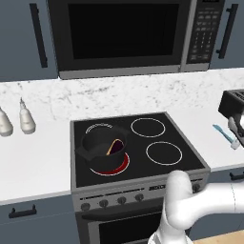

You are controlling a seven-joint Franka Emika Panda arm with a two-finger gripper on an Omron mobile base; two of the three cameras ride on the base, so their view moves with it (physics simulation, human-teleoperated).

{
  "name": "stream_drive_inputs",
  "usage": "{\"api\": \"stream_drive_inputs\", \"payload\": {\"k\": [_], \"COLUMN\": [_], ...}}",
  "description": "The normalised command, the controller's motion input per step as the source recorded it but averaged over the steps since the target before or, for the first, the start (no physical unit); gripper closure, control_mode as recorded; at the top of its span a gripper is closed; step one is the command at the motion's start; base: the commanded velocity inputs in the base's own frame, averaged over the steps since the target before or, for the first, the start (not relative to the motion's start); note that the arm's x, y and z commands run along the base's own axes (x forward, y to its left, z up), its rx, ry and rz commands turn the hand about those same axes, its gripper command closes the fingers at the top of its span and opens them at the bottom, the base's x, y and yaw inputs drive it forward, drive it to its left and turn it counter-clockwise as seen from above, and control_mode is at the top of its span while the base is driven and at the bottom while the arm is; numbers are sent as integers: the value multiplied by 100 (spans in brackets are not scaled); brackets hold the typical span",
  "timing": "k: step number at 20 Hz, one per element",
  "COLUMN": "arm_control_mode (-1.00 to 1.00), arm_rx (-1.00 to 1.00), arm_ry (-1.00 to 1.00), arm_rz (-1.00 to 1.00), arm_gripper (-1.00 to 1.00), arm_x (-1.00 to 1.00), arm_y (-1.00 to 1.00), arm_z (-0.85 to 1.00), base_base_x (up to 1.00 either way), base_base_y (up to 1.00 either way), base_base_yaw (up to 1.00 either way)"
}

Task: Put the eggplant and squash in the pot. Retrieve the spatula and lightly stir the vegetables in the pot.

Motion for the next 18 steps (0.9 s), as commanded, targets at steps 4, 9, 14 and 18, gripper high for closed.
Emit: {"api": "stream_drive_inputs", "payload": {"k": [4, 9, 14, 18], "arm_control_mode": [-100, -100, -100, -100], "arm_rx": [0, -5, -26, -37], "arm_ry": [0, -7, -20, -30], "arm_rz": [6, 22, 42, 47], "arm_gripper": [100, 100, 100, 100], "arm_x": [-44, -87, -100, -99], "arm_y": [15, 22, 55, 42], "arm_z": [5, 45, 79, 100], "base_base_x": [0, 0, 0, 0], "base_base_y": [0, 0, 0, 0], "base_base_yaw": [0, 0, 0, 0]}}
